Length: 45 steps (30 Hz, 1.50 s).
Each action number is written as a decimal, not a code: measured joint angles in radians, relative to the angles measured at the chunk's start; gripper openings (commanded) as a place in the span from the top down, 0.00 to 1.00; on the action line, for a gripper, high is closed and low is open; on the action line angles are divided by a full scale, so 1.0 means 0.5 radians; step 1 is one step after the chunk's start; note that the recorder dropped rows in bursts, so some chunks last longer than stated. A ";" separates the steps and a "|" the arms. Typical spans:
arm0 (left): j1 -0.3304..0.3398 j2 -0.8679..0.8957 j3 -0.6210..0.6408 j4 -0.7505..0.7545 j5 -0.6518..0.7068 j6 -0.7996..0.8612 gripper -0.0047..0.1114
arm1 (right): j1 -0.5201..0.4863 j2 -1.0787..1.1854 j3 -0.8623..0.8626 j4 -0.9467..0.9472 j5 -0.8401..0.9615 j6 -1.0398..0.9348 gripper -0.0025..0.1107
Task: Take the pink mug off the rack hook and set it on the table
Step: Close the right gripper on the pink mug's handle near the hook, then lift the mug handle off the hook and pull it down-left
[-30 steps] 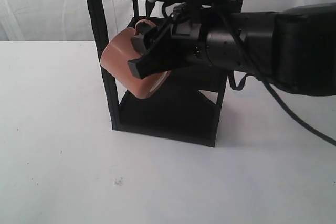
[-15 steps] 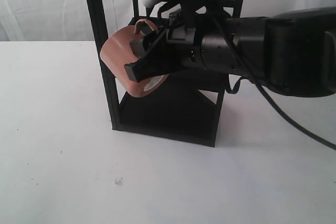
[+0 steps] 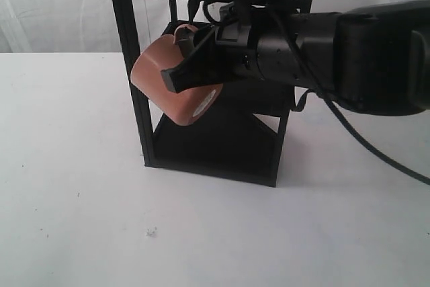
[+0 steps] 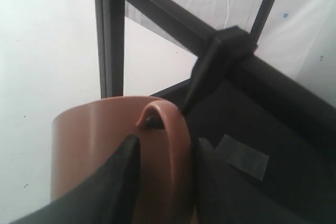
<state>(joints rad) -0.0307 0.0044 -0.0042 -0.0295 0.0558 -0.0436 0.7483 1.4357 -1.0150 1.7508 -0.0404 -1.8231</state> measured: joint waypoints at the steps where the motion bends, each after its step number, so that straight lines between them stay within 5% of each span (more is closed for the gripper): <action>1: 0.000 0.000 0.000 0.000 0.000 0.000 0.96 | 0.000 0.000 0.000 0.000 0.000 0.000 0.79; 8: 0.000 0.000 0.000 0.000 0.000 0.000 0.96 | 0.000 0.000 0.000 0.005 -0.016 0.008 0.98; 45: 0.000 0.000 0.000 0.000 0.000 0.000 0.96 | 0.000 -0.259 0.172 -0.005 -0.018 0.138 0.98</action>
<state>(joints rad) -0.0307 0.0044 -0.0042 -0.0295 0.0558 -0.0436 0.7483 1.3062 -0.9289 1.7485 -0.0494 -1.7542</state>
